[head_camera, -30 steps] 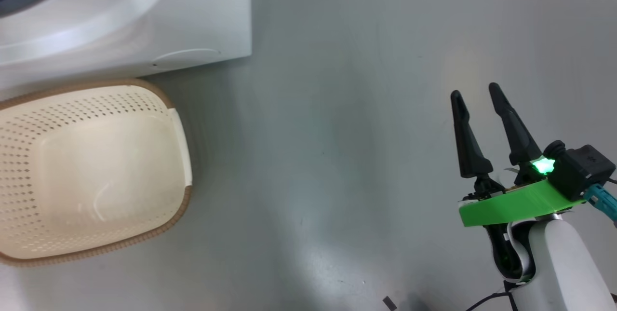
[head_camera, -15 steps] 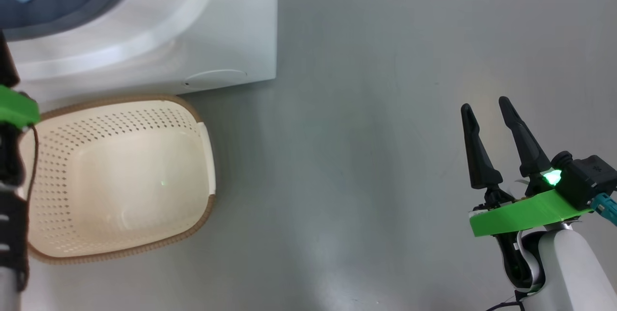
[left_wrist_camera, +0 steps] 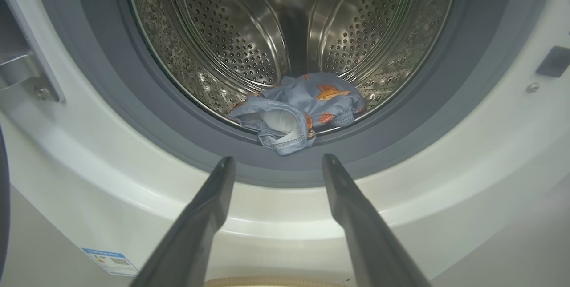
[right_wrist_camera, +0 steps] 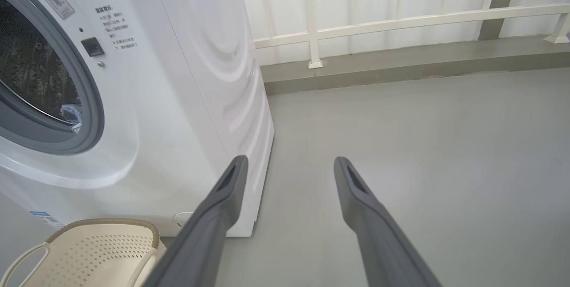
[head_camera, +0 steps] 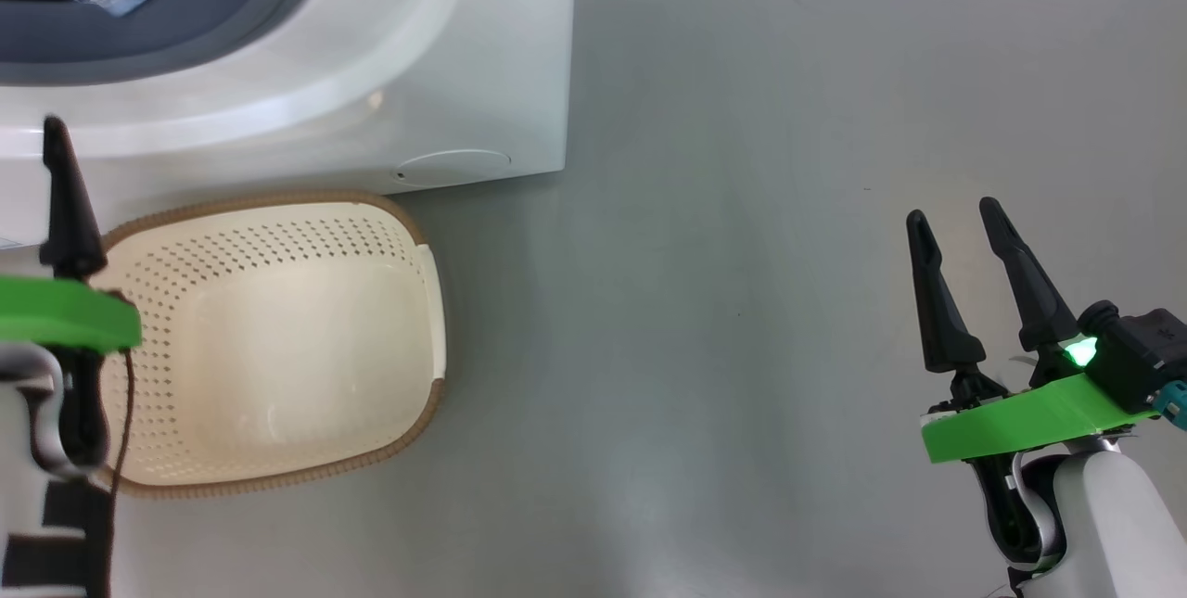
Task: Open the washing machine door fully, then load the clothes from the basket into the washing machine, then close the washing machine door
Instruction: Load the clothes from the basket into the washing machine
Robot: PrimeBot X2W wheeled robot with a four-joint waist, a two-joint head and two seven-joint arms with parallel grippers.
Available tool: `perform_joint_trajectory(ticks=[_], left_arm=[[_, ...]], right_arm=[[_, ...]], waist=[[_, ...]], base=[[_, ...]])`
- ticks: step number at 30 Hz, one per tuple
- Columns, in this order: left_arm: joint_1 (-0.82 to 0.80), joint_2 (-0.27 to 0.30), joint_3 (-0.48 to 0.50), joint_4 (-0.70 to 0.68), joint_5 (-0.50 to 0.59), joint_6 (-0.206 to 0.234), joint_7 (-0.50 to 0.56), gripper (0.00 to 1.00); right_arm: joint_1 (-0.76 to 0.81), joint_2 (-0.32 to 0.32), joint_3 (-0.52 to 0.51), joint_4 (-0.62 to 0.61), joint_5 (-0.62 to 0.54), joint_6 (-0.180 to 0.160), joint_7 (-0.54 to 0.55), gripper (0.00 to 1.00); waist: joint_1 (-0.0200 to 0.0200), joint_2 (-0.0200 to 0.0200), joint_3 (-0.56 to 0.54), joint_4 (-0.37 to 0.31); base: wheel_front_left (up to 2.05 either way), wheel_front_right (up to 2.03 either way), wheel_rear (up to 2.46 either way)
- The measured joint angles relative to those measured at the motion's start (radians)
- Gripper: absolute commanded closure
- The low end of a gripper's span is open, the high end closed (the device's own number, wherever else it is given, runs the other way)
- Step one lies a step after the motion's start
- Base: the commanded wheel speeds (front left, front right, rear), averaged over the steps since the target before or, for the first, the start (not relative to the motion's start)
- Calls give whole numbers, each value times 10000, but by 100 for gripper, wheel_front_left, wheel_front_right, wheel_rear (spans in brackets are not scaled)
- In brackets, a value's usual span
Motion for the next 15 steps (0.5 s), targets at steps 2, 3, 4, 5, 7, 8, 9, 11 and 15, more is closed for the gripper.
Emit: perform_joint_trajectory(ticks=[2,3,4,5,7,8,9,11,15], left_arm=[[362,-134,153,-267,56,0,0,0],[534,-174,178,-407,86,0,0,0],[708,-209,211,-545,136,0,-2,0],[865,-247,249,-671,192,0,0,0],[1179,-345,301,-895,278,0,-2,0],[1340,-403,326,-1001,320,0,0,0],[1507,-453,366,-1099,339,0,0,0],[1659,-493,405,-1185,351,0,0,0],[2118,-656,497,-1534,441,0,0,0]], right_arm=[[6,-15,-36,2,0,0,0,0],[19,-25,-58,2,0,0,0,0],[57,-40,-65,2,0,0,0,0],[130,-46,-75,0,0,0,0,0],[267,-52,-82,40,0,0,0,0],[314,-54,-86,46,0,0,0,0],[362,-56,-92,52,0,0,0,0],[377,-59,-104,73,0,0,0,0],[399,-71,-127,82,0,0,0,0]], waist=[[0,0,-60,40],[0,0,-93,63],[0,0,-130,86],[0,0,-164,107],[0,0,-250,150],[0,0,-292,168],[0,0,-333,187],[0,0,-375,209],[0,0,-540,306]], base=[[0,0,0],[0,0,0],[0,0,0],[0,0,0],[0,0,0],[0,0,0],[0,0,0],[0,0,0],[0,0,0]])
